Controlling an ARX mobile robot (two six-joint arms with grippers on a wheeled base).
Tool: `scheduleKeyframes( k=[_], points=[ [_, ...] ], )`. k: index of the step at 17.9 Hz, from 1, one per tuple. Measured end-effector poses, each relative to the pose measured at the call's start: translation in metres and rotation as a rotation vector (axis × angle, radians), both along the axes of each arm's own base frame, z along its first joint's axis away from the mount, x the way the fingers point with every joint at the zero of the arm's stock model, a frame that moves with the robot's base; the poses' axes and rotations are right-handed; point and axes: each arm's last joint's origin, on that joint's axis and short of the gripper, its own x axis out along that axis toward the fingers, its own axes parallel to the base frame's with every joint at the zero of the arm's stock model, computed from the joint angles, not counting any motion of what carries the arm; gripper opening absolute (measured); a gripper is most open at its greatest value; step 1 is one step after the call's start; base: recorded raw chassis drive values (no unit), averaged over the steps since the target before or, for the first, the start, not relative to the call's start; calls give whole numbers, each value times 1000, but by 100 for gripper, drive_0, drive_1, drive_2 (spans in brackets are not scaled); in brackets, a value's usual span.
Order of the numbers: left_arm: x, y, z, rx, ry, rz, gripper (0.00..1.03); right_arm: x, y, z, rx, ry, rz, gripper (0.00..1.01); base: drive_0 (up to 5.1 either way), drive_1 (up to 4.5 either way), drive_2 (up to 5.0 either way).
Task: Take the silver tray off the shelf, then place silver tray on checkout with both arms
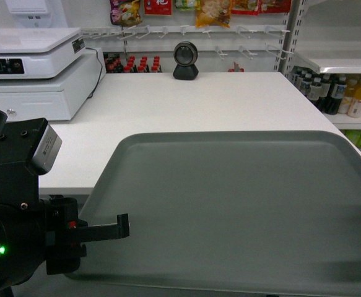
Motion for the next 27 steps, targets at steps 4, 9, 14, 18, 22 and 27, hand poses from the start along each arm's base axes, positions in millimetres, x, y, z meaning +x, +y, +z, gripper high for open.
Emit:
scheduleKeyframes(
  k=[4, 9, 14, 18, 22, 27],
  points=[
    [0, 0, 0, 1, 1, 0, 3, 0, 0, 0, 0, 0, 0, 2, 12, 425, -402],
    [0, 0, 0, 1, 1, 0, 3, 0, 0, 0, 0, 0, 1, 2, 12, 425, -402],
    [0, 0, 0, 0, 0, 0, 3, 0, 0, 0, 0, -1, 1, 2, -1, 413, -414],
    [0, 0, 0, -1, -1, 0, 3, 0, 0, 0, -1, -4, 0, 2, -11, 410, -431],
    [1, 0, 0, -1, -2, 0, 3, 1, 0, 0, 0, -2, 0, 2, -7, 208, -221],
    [8, -1, -7, 75, -26, 73, 3, 17, -3, -1, 64, 29, 134, 2, 0, 0, 0]
  ],
)
